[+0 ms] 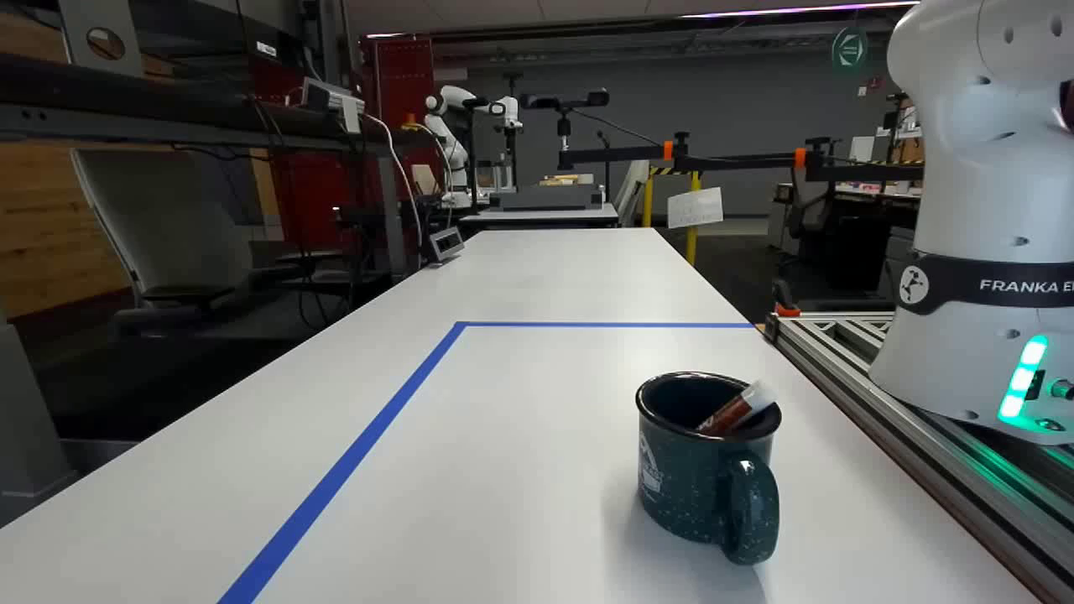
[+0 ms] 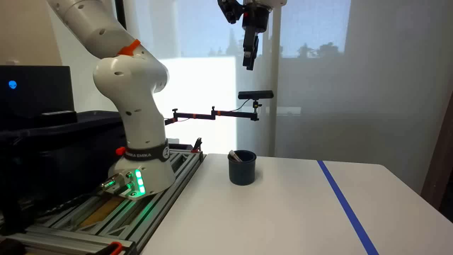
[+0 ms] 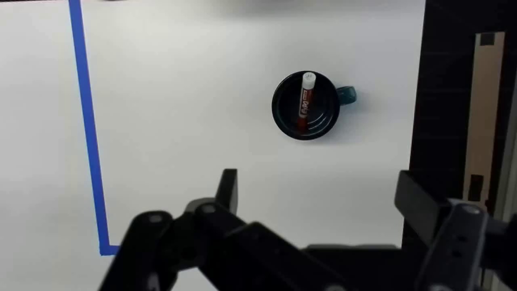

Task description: Remove the marker from the cup

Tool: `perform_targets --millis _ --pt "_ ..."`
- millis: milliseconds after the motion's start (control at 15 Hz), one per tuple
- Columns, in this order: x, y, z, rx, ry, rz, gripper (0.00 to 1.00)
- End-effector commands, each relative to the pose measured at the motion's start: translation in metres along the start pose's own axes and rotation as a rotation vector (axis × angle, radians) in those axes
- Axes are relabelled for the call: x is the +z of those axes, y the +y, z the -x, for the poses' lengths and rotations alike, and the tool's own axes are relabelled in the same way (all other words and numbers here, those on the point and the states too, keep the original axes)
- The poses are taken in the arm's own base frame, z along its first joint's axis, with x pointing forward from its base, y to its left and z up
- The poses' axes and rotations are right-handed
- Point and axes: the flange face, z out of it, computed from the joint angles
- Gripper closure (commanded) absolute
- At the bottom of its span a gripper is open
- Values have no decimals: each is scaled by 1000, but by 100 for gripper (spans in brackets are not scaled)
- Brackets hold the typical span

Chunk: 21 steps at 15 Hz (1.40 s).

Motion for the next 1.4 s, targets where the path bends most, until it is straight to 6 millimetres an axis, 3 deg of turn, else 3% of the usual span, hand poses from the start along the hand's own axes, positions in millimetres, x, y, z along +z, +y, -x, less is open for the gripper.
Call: perform_targets --millis 0,467,667,1333 --pt "-1 0 0 0 0 0 0" --pt "5 -3 -6 5 3 5 0" --pt "27 -1 -10 16 -10 15 0" --pt "128 17 -11 56 -108 16 0"
